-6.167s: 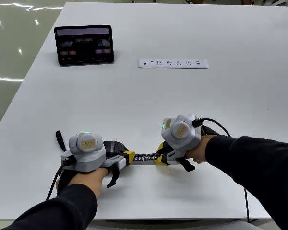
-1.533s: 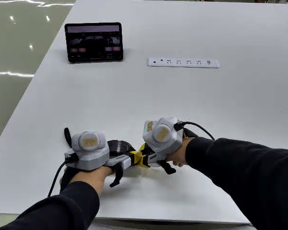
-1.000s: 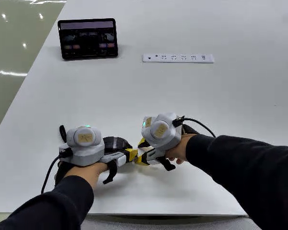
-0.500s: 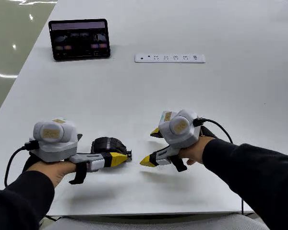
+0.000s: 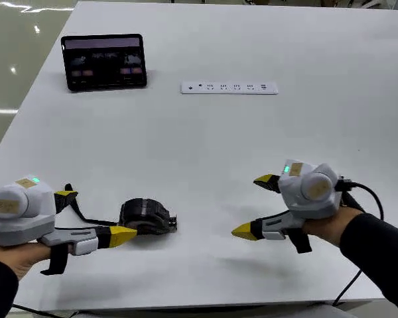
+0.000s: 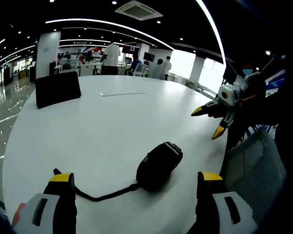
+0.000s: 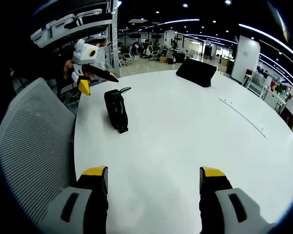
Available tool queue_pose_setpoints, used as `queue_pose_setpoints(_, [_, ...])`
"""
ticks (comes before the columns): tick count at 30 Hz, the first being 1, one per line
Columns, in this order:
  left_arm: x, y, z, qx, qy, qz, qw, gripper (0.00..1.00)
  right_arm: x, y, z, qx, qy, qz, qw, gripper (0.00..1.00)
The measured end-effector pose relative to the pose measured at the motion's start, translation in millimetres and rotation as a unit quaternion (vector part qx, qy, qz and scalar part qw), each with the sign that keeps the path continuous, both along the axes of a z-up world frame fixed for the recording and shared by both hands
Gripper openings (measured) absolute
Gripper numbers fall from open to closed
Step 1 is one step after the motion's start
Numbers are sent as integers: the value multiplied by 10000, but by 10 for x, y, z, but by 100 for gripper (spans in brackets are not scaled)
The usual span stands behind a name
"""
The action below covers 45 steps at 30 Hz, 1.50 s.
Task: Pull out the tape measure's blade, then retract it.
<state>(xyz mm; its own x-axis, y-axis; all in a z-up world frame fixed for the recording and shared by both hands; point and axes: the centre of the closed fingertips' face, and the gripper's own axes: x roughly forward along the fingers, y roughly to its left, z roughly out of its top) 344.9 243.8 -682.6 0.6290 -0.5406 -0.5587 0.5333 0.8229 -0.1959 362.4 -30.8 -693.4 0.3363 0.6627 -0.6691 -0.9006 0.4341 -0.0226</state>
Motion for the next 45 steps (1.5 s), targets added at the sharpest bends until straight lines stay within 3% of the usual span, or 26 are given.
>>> queue_pose_setpoints(7, [-78, 241, 96, 82, -123, 55, 9999, 100, -143, -396, 97, -105, -139, -211, 9996, 77])
queue_pose_setpoints(10, [-123, 326, 188, 244, -300, 81, 9992, 100, -172, -580, 146, -98, -181, -375, 9991, 84])
queue_pose_setpoints(17, [-271, 416, 253, 468, -391, -101, 9981, 100, -312, -956, 144, -132, -152, -729, 9971, 97])
queue_pose_setpoints(18, [-313, 435, 236, 501, -344, -131, 9981, 100, -352, -1017, 138, -112, -106, -809, 9966, 98])
queue_pose_setpoints(21, [-371, 486, 226, 478, -346, -101, 9982, 100, -442, -1135, 130, -109, -88, -914, 9957, 100])
queue_pose_setpoints(23, [-377, 507, 293, 411, -515, -7, 9978, 100, -486, -1242, 104, -154, -88, -1000, 9948, 100])
queue_pose_setpoints(28, [-407, 490, 295, 407, -471, -43, 9980, 100, -529, -1428, 63, -193, -101, -1204, 9925, 100])
queue_pose_setpoints(39, [-403, 534, 293, 372, -312, -2, 9988, 100, -567, -1551, 98, -241, -39, -1401, 9898, 100])
queue_pose_setpoints(45, [-388, 463, 333, 334, -267, -118, 9990, 100, -579, -1515, 107, -203, -25, -1381, 9902, 100])
